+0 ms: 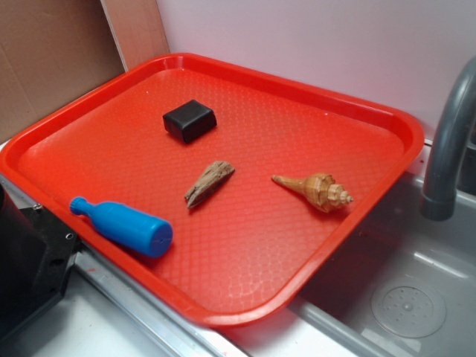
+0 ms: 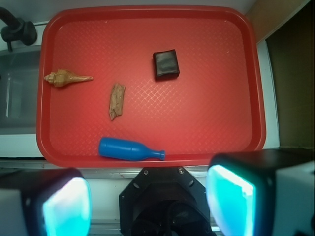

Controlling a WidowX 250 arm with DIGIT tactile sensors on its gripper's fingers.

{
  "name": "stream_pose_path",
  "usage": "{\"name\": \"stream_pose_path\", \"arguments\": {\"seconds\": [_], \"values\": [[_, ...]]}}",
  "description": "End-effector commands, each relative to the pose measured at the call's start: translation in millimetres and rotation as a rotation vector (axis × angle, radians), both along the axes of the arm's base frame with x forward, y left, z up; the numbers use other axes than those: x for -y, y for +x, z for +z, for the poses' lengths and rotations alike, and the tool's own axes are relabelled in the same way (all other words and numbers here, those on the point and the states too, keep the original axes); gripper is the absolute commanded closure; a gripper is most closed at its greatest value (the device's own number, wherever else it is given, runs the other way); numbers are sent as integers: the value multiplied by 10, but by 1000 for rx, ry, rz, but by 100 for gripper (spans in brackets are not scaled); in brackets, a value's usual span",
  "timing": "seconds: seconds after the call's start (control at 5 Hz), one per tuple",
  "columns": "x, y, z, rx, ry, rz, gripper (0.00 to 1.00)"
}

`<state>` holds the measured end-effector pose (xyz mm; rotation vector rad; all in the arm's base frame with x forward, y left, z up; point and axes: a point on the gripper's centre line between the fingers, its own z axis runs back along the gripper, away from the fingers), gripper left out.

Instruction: Grab the shell.

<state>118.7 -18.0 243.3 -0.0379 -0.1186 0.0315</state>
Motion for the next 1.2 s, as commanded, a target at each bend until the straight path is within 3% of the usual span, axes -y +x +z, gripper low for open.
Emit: {"name": "stream_pose_path", "arguments": {"seconds": [0.0, 0.2, 0.4, 0.6, 0.8, 1.0], "values": [[0, 0, 0, 0, 0, 0, 0], [357, 423, -232, 33, 33, -249, 0], [886, 781, -597, 57, 40, -499, 0], [1131, 837, -871, 79, 31, -749, 0], [1208, 912, -1130, 82, 58, -939, 0], [1260, 996, -1396, 47, 71, -1028, 0]]}}
